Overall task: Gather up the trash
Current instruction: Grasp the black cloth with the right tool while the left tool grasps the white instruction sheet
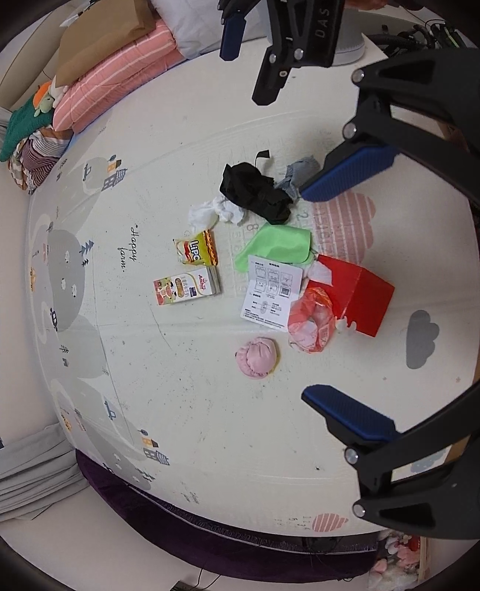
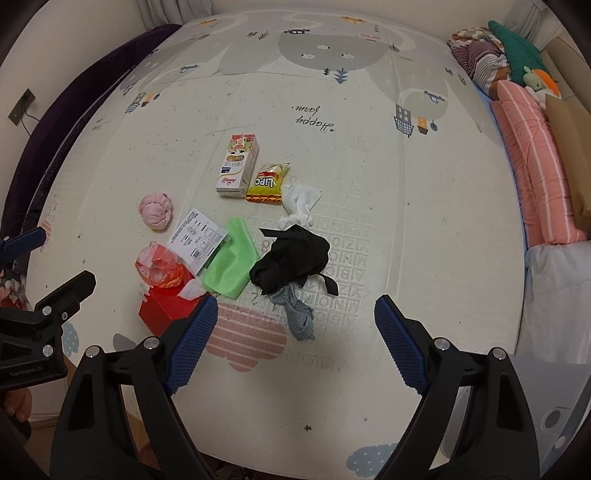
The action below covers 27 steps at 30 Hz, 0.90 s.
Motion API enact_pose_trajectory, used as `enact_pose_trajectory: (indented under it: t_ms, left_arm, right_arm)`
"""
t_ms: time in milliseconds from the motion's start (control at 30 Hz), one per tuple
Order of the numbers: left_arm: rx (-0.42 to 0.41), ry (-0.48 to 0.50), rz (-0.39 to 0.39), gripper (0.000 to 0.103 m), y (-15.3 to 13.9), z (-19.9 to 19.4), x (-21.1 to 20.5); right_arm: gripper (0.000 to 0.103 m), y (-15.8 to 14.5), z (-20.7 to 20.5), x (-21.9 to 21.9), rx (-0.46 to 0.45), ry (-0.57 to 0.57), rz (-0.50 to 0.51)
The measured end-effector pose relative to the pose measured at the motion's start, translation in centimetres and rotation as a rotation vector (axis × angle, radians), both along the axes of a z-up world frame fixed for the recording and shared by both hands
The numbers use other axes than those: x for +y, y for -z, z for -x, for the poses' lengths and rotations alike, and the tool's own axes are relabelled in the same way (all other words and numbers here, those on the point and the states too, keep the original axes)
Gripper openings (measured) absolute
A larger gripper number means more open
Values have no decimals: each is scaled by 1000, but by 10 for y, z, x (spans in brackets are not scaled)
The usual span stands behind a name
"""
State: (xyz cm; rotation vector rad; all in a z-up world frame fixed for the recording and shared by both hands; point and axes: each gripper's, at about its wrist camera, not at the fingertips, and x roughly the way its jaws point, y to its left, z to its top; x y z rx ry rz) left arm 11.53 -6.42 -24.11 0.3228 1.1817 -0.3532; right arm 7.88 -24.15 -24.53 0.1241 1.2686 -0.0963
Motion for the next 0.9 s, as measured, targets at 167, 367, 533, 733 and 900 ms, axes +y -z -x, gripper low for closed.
enact_pose_trajectory:
  t_ms: [167,367,533,733,900]
  left_arm:
    - [13,27,11,99,57,-22,-9]
    - [17,77,-30,99,125,-43,-17]
    - [-32,131,-84,99,166,-51,-24]
    - [-41,200,-100,54,191,-59,-24]
    - [46,184,-33,25,202,-71,-13]
  right_arm:
    - [84,55,-23,-8,25,7,0]
    - [84,107,-44,-12,45,-10,9]
    - [84,137,-54,-18,51,11,-7]
    - [84,160,-59,-17,51,27,-42]
    - [84,165,-62,-14,45,33,-62]
